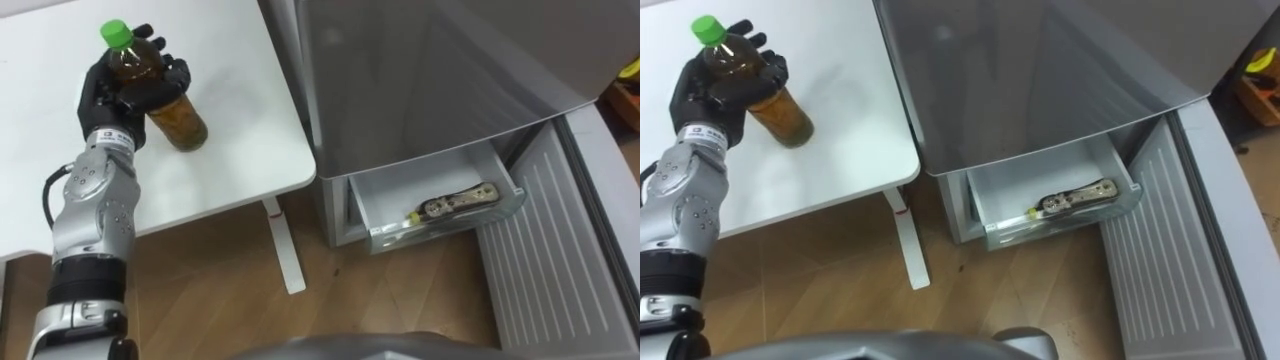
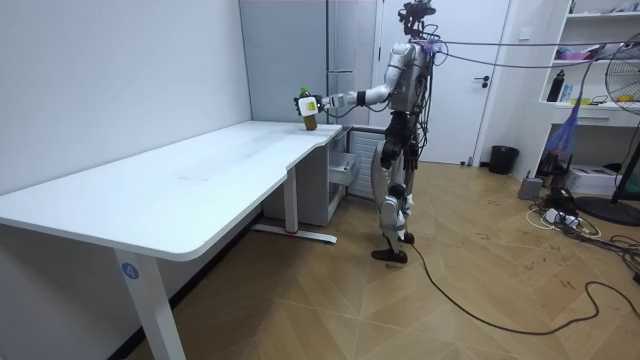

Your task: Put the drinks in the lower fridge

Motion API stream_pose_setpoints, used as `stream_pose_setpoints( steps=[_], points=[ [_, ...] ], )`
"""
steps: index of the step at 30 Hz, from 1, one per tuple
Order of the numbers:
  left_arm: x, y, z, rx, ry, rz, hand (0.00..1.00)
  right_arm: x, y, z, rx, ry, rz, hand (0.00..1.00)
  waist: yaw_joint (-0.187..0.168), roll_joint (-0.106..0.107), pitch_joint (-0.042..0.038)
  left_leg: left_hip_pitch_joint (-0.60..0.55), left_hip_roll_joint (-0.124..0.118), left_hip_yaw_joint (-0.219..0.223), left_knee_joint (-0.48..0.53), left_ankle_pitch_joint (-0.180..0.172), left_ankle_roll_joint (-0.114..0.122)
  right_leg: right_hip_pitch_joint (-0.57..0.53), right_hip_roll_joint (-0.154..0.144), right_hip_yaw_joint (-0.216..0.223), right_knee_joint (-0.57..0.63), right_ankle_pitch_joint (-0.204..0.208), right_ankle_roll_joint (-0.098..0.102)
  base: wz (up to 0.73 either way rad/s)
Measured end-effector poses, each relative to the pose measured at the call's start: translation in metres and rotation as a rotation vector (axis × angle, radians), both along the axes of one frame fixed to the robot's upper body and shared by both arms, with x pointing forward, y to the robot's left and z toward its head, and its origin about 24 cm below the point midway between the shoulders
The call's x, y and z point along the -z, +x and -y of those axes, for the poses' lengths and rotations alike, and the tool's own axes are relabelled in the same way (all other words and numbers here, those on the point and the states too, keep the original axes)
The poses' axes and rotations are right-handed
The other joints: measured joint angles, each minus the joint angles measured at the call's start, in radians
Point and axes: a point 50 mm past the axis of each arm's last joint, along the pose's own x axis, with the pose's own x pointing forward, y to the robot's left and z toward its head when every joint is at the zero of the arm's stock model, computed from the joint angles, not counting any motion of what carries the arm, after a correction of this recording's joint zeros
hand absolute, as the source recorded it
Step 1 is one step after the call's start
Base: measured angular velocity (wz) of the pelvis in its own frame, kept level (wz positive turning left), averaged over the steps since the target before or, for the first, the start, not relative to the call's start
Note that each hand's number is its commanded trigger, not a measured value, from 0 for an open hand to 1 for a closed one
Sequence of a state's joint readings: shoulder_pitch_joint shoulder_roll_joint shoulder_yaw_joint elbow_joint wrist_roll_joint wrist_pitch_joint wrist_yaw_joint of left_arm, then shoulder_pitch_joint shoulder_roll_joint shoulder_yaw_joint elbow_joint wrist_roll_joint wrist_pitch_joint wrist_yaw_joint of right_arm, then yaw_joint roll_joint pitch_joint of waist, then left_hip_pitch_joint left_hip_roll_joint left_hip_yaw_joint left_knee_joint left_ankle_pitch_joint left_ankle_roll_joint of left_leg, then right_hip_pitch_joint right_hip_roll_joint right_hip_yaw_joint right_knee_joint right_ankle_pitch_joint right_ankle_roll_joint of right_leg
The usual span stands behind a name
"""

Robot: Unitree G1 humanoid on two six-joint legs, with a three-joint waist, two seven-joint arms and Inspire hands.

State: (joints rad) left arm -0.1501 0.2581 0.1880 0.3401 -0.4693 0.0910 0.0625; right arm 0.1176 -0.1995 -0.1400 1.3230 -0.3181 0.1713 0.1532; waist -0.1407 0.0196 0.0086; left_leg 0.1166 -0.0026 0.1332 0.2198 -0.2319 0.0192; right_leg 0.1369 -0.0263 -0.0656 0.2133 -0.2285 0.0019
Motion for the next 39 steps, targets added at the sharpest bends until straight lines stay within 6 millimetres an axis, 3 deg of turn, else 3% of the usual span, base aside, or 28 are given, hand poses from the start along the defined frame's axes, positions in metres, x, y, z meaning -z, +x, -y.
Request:
stream_pose_setpoints(
  steps=[32,39],
  points=[
    [0.002,0.001,0.004,0.030,0.009,-0.015,1.00,0.000,0.004,0.000,-0.029,0.011,0.002,0.00,0.012,0.004,0.0002,0.001,0.002,0.002,-0.005,0.000,0.000,-0.007,0.003,0.005,0.007,0.000,0.000,0.00],
    [0.000,0.001,0.005,0.039,0.046,-0.017,1.00,0.001,0.011,-0.003,-0.071,0.037,0.004,0.00,0.015,0.013,-0.0057,-0.004,0.002,-0.001,-0.005,0.000,0.000,-0.009,0.000,-0.020,0.007,0.000,0.000,0.01]
  ],
)
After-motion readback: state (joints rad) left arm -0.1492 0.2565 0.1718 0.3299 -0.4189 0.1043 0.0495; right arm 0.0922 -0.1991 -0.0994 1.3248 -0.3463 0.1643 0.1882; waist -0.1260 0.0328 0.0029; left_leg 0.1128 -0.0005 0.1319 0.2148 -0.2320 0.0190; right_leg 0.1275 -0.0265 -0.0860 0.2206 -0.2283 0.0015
